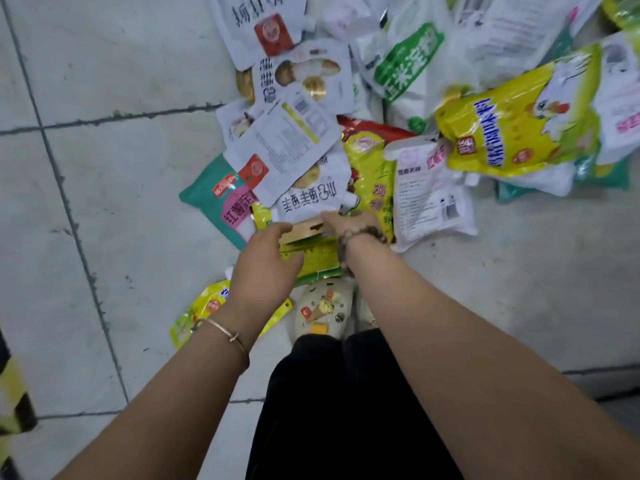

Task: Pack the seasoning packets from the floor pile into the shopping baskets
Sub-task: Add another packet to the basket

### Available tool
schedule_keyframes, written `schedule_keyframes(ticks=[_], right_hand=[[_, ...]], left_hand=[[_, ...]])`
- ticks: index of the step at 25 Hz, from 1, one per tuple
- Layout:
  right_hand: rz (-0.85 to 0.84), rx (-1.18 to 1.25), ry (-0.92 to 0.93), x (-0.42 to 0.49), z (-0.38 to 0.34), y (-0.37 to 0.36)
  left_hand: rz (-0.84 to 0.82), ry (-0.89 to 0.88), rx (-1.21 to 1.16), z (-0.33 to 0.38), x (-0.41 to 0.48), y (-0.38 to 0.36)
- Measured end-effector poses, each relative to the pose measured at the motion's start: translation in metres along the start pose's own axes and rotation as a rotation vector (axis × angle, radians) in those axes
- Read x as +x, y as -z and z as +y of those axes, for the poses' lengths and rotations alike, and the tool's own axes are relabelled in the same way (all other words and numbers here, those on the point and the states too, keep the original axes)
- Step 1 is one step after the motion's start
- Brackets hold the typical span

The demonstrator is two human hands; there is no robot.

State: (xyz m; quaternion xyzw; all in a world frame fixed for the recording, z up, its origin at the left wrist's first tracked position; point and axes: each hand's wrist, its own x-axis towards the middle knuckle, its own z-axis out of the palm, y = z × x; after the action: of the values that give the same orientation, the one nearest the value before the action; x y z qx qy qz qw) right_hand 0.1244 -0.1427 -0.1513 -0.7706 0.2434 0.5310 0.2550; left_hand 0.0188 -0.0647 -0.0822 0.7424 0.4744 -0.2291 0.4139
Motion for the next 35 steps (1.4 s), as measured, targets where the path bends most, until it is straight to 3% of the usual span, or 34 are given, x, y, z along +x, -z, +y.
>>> schedule_keyframes(ticks=[7,11,14,17,21,23,25,27,29,32,35], right_hand=[[0.129,0.073,0.114,0.014,-0.005,0.011],[0.322,0.126,0.413,-0.014,-0.005,0.029],[0.314,0.162,0.675,-0.045,-0.001,0.057],[0.246,0.031,0.879,-0.074,0.006,0.093],[0.194,-0.197,1.053,-0.096,0.000,0.141],[0.108,-0.294,1.077,-0.097,-0.009,0.159],[0.000,-0.431,1.096,-0.096,-0.018,0.169],[-0.053,-0.507,1.152,-0.090,-0.025,0.171],[-0.048,-0.462,1.206,-0.080,-0.028,0.166],[0.102,-0.118,1.084,-0.052,-0.026,0.158],[0.368,0.164,0.695,-0.002,-0.018,0.154]], left_hand=[[0.024,0.066,-0.206,-0.018,-0.016,-0.001],[0.061,0.046,-0.280,-0.010,-0.017,0.006],[0.035,-0.043,-0.292,0.006,-0.012,0.011],[-0.056,-0.189,-0.251,0.029,-0.004,0.017],[-0.010,-0.456,0.041,0.063,0.014,0.029],[0.000,-0.530,0.200,0.080,0.024,0.034],[-0.157,-0.561,0.275,0.090,0.032,0.033],[-0.375,-0.488,0.165,0.094,0.035,0.025],[-0.454,-0.356,-0.035,0.092,0.031,0.015],[-0.369,-0.227,-0.158,0.081,0.027,-0.003],[-0.145,0.017,-0.287,0.058,0.021,-0.018]])
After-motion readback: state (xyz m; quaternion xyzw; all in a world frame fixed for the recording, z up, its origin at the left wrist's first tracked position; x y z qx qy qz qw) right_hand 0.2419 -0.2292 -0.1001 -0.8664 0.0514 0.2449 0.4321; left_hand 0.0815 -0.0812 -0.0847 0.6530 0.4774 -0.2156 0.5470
